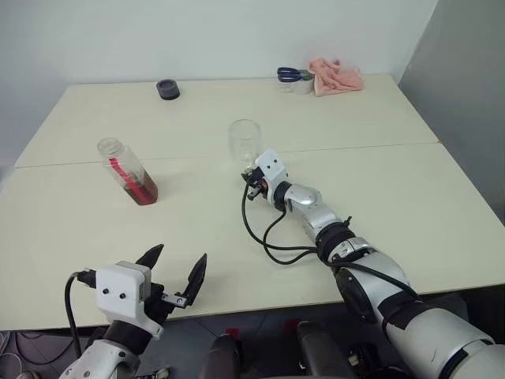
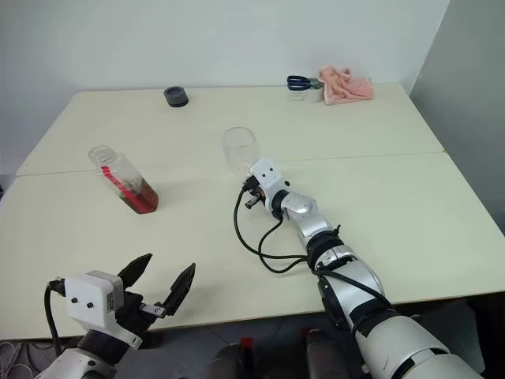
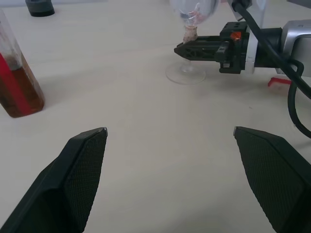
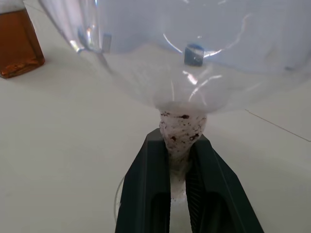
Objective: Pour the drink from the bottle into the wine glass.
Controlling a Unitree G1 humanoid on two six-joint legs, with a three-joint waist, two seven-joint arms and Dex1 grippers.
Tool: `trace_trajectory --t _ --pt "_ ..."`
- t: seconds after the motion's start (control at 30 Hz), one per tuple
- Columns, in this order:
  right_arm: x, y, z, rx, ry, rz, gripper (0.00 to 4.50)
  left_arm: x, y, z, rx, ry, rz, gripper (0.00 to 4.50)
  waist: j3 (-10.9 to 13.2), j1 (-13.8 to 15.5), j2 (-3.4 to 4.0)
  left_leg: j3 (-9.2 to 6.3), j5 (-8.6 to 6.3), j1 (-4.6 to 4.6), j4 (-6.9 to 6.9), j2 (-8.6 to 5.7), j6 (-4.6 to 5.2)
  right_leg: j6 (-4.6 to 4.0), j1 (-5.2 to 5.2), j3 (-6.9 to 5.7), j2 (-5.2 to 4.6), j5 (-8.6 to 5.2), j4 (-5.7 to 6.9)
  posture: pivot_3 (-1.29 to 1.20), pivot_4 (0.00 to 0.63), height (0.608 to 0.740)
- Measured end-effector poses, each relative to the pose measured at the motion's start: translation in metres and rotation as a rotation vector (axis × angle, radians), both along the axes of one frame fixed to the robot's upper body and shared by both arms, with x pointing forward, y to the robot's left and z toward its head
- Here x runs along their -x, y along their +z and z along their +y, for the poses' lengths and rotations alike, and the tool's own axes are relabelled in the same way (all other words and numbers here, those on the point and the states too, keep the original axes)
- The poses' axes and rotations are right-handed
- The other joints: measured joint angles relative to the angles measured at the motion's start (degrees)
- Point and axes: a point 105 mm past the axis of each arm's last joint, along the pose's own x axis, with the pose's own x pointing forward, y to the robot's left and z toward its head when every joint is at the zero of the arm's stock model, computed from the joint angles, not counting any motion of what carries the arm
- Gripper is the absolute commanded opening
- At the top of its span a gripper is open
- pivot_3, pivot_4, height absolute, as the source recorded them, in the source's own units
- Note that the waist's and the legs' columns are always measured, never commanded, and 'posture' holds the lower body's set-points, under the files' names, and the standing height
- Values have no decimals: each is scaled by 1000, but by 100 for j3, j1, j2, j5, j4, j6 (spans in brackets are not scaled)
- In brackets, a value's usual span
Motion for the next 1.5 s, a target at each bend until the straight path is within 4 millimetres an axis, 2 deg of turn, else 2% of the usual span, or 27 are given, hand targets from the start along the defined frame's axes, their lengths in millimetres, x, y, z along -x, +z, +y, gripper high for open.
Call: trace_trajectory --t 0.1,0.33,0.47,0.53,0.73,0.8,0.9,0.97,1.03,1.13,1.33,1.4,1.5 --pt "0 0 0 8 2 -13 136 -2 2 -1 3 -8 -12 4500 0 1 1 6 0 5 0 -1 0 0 2 6 0 0 0 0 150 740" --pt "3 -8 -1 20 11 5 2475 -12 9 -5 8 -40 -49 4500 0 7 0 2 0 8 0 0 0 0 7 2 1 0 2 0 150 740" --pt "4 -11 -1 21 19 14 3970 -19 6 -4 25 -48 -47 4500 0 10 -1 -1 0 10 1 2 0 0 8 0 2 0 4 0 150 740" --pt "5 -14 -2 19 17 19 4478 -25 1 -6 41 -56 -39 4500 -1 15 -1 -3 0 14 1 1 0 0 13 -2 2 0 4 0 150 740" --pt "7 -13 -17 15 15 -16 4478 -41 -3 -8 67 -64 -51 4500 -1 28 -1 -8 0 13 2 0 0 0 15 -5 2 1 4 0 150 740" --pt "8 -10 -31 20 15 -40 4478 -47 -6 -4 68 -41 -58 4500 -1 36 -2 -9 0 14 3 0 0 0 17 -6 1 1 6 0 150 740" --pt "16 -5 -69 41 1 -66 4478 -63 -10 6 82 34 -75 4500 -1 160 -2 -18 0 10 9 -4 0 2 23 -15 -4 1 2 0 150 740" --pt "24 4 -91 67 -5 -82 4478 -71 -13 12 78 82 -89 4500 -1 188 -2 -17 0 10 8 -4 -1 3 23 -13 -5 2 1 0 150 740" --pt "37 20 -103 78 14 -100 4478 -77 -14 19 78 138 -105 4500 -1 190 -2 -17 0 11 6 -1 0 3 23 -13 -4 1 1 0 150 740" --pt "56 43 -107 65 64 -101 4478 -83 -14 25 72 193 -125 4500 -1 160 -2 -20 0 18 1 4 0 3 23 -13 5 1 4 0 150 740" --pt "116 79 -106 -35 329 9 4478 -91 -10 53 31 321 -147 4500 -3 215 -5 -25 0 11 5 -1 0 3 26 -20 2 0 -3 0 150 740" --pt "130 79 -105 -59 398 44 4478 -93 -9 61 16 349 -152 4500 -5 226 -10 -25 0 12 5 -1 0 4 28 -24 2 0 -4 0 150 740" --pt "137 77 -101 -109 437 89 4478 -98 -6 71 -2 372 -162 4500 -5 222 -10 -24 0 13 5 0 0 4 28 -23 4 0 -3 0 150 740"
